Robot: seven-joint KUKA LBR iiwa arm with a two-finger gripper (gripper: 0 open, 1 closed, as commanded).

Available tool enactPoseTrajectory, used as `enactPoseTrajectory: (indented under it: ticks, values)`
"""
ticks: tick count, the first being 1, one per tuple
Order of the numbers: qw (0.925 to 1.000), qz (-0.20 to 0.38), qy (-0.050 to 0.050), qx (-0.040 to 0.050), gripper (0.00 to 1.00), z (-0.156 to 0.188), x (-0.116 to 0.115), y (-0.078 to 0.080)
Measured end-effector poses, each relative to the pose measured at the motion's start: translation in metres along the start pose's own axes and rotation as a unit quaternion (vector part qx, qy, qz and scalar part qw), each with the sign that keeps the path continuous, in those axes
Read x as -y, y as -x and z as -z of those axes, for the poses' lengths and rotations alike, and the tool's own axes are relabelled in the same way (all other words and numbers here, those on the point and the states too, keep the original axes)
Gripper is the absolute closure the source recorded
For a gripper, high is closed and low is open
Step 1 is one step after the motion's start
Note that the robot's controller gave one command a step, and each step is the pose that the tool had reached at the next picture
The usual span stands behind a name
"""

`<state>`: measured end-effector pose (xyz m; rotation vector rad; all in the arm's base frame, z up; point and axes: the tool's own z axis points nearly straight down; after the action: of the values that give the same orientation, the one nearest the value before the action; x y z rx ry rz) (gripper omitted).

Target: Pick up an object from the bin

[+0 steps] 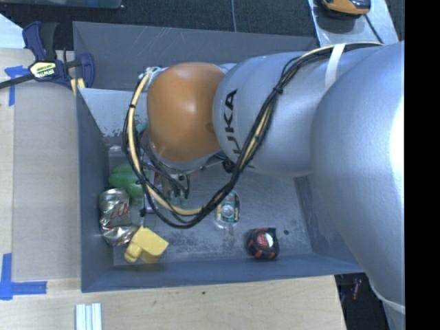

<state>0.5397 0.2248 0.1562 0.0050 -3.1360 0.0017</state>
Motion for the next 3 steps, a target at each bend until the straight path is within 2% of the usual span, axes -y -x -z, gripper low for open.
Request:
enactPoseTrajectory:
  ticks: [1, 2, 3]
  values:
    - [1.0, -0.002, 0.001, 0.0041, 0.0, 0.005, 0.001, 0.002]
    - [0.998, 0.063, 0.002, 0.0076, 0.0, -0.06, 0.008, 0.059]
    - [0.9922, 0.124, 0.001, 0.0065, 0.0, -0.061, -0.002, 0.077]
